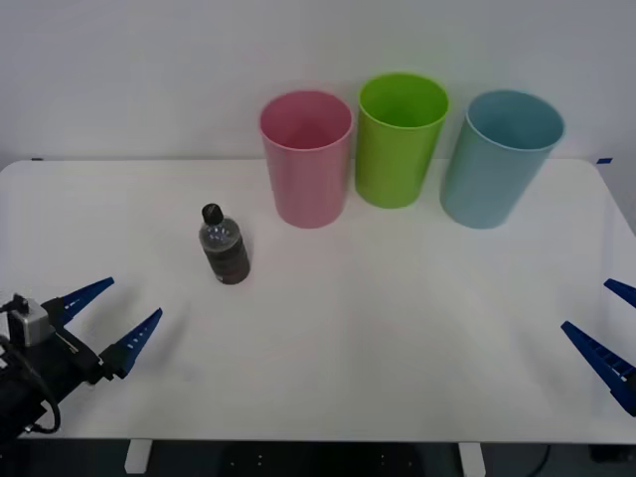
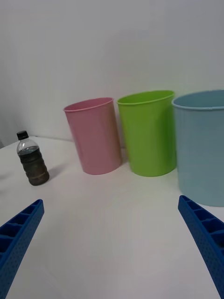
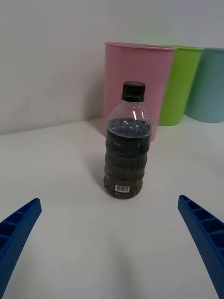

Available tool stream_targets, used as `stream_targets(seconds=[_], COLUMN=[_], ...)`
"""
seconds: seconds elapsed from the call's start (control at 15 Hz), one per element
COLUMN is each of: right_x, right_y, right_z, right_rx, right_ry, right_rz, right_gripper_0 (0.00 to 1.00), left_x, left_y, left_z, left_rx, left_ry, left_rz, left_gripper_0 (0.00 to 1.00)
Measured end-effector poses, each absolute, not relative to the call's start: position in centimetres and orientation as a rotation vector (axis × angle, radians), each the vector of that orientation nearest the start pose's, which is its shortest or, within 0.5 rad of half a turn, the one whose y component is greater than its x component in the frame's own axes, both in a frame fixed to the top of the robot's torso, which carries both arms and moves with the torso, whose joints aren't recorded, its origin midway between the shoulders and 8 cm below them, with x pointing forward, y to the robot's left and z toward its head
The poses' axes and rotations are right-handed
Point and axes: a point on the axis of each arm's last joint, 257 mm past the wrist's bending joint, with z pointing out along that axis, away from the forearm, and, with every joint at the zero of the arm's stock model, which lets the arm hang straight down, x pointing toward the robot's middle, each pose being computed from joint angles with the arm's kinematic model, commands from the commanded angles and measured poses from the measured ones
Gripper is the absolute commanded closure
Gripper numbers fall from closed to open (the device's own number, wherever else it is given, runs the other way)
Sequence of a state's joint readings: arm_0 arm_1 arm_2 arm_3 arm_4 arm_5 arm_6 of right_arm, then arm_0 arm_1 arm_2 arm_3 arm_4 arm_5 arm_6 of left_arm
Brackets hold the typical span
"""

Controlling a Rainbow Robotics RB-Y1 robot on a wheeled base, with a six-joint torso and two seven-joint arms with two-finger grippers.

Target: Grasp the object on the table and drop it into the matching bin: aluminum can to the light blue bin, PET bottle to the pink bin.

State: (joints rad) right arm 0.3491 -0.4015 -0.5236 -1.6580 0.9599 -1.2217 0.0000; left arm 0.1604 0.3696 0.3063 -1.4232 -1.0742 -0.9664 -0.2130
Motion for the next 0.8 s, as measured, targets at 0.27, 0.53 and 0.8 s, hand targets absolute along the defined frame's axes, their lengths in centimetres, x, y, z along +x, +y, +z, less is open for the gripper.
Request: stream_targets(seconds=[0.27, 0.53, 0.8], right_x=[34.2, 34.2, 34.2], right_y=[-33.0, -33.0, -33.0], right_z=[-16.9, -16.9, -16.9], right_rx=[-0.465, -0.465, -0.465], right_ry=[1.441, 1.441, 1.441], right_rz=[0.567, 0.567, 0.567], right_gripper_0=[0.0, 0.0, 0.0], left_x=[45.0, 47.4, 50.6], left_y=[28.0, 26.1, 24.6], left_z=[-25.5, -25.7, -26.2], left_rx=[0.474, 0.477, 0.478], left_ry=[1.533, 1.538, 1.548], left_rz=[-0.397, -0.377, -0.409], left_gripper_0=[0.0, 0.0, 0.0])
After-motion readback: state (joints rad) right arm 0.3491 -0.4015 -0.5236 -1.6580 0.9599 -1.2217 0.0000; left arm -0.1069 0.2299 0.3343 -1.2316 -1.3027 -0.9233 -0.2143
